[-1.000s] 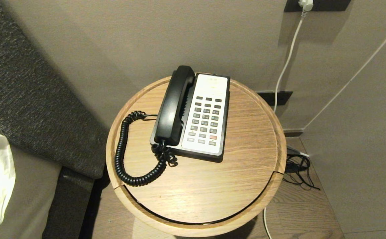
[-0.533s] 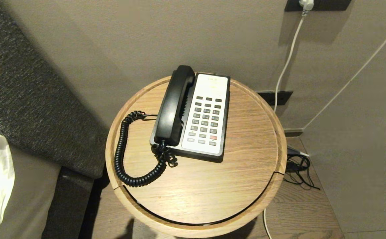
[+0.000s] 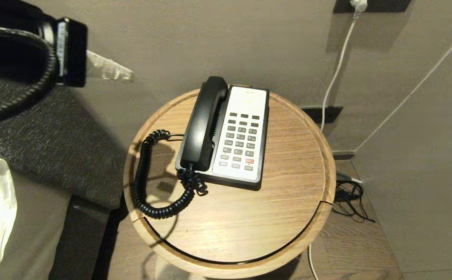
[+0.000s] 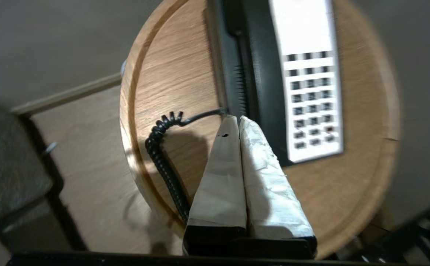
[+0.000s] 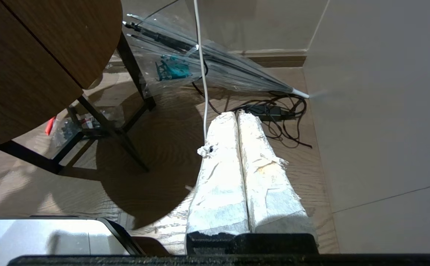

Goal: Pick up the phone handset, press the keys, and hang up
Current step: Pick up the desk phone handset

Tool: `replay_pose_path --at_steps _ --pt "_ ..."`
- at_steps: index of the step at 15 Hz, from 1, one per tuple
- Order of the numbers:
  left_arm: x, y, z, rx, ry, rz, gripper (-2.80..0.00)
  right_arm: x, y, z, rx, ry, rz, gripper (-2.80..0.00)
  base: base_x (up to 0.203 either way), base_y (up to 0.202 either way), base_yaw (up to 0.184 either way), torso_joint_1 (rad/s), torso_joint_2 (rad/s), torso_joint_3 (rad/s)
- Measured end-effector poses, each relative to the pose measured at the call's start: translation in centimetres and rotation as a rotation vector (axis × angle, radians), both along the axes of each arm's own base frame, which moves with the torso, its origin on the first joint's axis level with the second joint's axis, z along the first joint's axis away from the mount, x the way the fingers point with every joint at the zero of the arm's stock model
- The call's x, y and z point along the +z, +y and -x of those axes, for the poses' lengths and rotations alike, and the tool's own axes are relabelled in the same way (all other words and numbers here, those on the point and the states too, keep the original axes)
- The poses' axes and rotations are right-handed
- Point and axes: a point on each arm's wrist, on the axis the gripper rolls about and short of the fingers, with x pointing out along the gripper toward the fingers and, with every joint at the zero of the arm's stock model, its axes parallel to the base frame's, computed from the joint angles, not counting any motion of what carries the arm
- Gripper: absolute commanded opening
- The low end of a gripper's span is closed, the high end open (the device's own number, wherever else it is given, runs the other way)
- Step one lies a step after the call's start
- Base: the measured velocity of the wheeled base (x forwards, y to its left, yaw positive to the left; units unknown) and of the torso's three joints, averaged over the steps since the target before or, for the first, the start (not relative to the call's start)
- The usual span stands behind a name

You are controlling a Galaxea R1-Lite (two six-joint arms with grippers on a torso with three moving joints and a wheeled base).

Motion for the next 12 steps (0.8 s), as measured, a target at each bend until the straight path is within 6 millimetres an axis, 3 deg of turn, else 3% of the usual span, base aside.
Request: replay_pose_path --at_steps 3,8,9,12 --pt "-0.9 -2.3 -1.5 0.01 0.022 -0.051 -2.8 0.0 0.0 0.0 0.0 0.0 0.0 -2.8 0.0 0.0 0.0 0.0 0.0 0.0" --pt "-2.1 -5.6 -1.8 -0.059 0.044 -0.101 -2.8 0.0 0.0 0.0 0.0 0.0 0.0 -2.8 0.0 0.0 0.0 0.0 0.0 0.0" --pt "-2.4 -6.1 -1.6 -0.061 0.042 -0.129 0.0 0.0 0.0 0.0 0.0 0.0 -0.001 -2.8 0.0 0.0 0.0 0.0 0.0 0.0" --pt "-3.1 -7.5 -1.6 -0.046 0.037 -0.183 0.0 0.0 0.0 0.0 0.0 0.0 0.0 -2.8 0.0 0.0 0.0 0.0 0.0 0.0"
